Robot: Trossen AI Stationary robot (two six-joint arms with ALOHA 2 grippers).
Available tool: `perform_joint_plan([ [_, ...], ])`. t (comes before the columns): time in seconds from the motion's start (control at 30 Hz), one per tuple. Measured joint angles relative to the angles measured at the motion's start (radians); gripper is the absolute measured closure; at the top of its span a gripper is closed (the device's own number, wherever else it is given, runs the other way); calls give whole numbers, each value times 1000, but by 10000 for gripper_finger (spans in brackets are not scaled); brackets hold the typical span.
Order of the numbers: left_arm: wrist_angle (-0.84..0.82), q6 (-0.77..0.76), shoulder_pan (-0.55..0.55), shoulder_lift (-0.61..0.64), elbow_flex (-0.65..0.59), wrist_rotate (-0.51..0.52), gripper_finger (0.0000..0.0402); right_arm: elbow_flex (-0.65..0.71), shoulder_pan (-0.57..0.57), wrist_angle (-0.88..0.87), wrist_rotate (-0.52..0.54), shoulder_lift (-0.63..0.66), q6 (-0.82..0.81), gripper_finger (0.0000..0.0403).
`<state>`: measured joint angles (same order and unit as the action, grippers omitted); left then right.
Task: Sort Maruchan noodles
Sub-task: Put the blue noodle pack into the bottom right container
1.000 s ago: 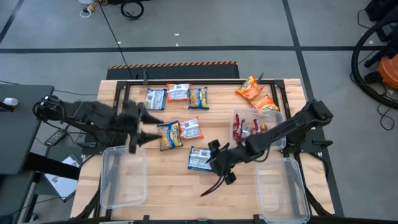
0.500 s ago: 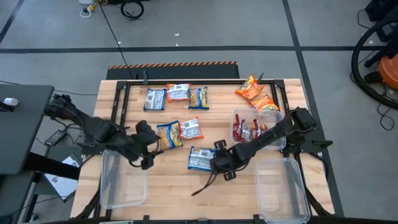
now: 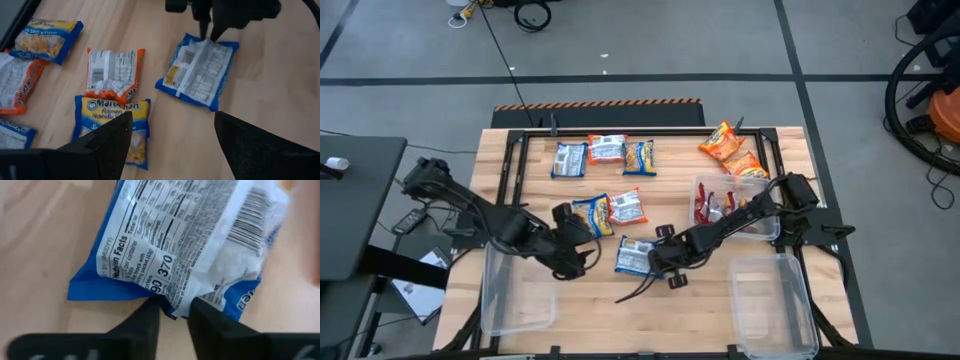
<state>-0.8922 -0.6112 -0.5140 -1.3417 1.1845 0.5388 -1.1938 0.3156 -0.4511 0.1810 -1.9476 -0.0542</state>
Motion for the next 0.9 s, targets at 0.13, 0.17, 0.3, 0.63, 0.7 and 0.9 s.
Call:
perform_joint_plan([
  [0.13, 9, 47, 24, -29, 0, -1, 115, -3, -13, 0, -44, 20, -49, 391],
  [0.17, 7, 47, 32, -28, 0, -1, 115, -6, -15, -18, -51, 38, -64, 392],
  [0.3, 2, 61, 61, -3, -1, -2, 115, -60, -18, -104, -100, 136, -118, 396],
  [0.63, -6, 126, 120, 76, 0, 7, 115, -254, -58, -399, -520, 402, -785, 397],
  [0.7, -20, 126, 125, 81, 0, 9, 115, -261, -46, -416, -567, 471, -921, 397],
  [0.9, -74, 126, 132, 81, 0, 11, 115, -263, 34, -594, -605, 656, -1207, 397],
])
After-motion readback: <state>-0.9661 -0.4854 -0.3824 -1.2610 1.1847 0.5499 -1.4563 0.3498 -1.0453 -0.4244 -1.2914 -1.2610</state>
